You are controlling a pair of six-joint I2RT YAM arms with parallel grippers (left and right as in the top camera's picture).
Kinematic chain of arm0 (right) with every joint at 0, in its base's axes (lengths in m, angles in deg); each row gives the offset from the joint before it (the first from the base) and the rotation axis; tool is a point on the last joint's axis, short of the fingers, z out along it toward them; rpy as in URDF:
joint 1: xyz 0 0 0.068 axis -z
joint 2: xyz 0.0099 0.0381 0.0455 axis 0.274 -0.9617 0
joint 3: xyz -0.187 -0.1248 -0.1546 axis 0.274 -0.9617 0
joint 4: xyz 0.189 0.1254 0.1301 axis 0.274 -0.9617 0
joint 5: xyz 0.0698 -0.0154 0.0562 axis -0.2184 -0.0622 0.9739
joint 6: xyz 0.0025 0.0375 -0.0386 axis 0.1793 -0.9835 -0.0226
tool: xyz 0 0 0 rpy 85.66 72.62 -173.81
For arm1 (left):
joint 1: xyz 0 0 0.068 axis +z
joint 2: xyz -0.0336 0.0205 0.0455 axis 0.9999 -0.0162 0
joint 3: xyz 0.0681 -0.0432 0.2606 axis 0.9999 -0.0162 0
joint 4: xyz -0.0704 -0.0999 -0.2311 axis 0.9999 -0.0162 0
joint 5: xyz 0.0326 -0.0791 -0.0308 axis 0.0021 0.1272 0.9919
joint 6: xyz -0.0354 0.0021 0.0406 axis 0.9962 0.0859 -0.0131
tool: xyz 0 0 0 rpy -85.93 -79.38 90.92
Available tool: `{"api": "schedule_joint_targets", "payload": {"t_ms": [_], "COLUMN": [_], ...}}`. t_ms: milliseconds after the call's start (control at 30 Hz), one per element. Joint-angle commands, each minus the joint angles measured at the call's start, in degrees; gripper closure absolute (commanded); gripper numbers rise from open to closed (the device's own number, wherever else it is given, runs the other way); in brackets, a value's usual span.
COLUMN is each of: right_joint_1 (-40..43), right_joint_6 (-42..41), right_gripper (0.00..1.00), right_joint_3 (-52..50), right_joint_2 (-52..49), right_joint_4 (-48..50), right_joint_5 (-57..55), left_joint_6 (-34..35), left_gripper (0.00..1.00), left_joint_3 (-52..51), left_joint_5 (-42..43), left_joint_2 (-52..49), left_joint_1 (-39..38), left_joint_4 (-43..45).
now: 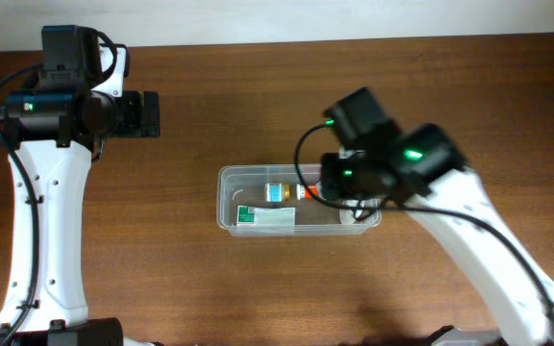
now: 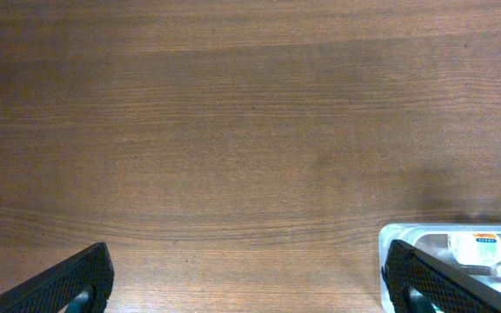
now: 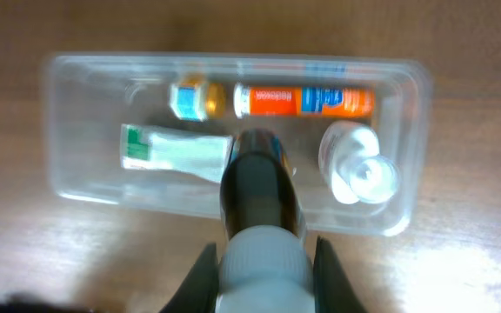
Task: Pack container
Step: 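Place the dark bottle into the container and open the gripper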
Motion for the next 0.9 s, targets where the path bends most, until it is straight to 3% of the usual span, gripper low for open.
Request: {"api": "schedule_joint_targets", "payload": {"t_ms": [0,433,500,533,700,867], "right_joint_1": [-0.3,-0.4,-0.5,-0.5,-0.5,-0.5], "right_joint_6": [-4.9,-11.6,-11.9,-11.9,-9.9,-6.9], "right_gripper": [0.96,0.95,0.75,0.60,0.58,0.49], "right_joint_3": [-3.8,-12.8,-12.8,-12.8,-12.5,-9.2], "right_joint_2": [-3.8,-11.2,-11.2,-11.2,-9.7,-3.9], "right_joint_4": [3.1,12.3,12.5,12.8,13.1,10.9], "right_joint_5": [-2.8,-2.8,-2.9,-2.9,-2.9,-3.6], "left_joint_6": [0.3,0.4,0.4,0.4,0.4,0.4], "left_gripper": [0.00,0.00,0.00,0.00,0.00,0.00], "left_joint_3": [0.5,0.5,0.5,0.5,0.5,0.5], "left_joint_5": [0.4,0.4,0.4,0.4,0.4,0.4], "left_joint_2": [1.1,1.1,1.1,1.1,1.1,1.1], "left_joint_1": [0.2,0.2,0.2,0.2,0.2,0.2], "left_joint_4": [0.1,0.1,0.1,0.1,0.1,0.1]}}
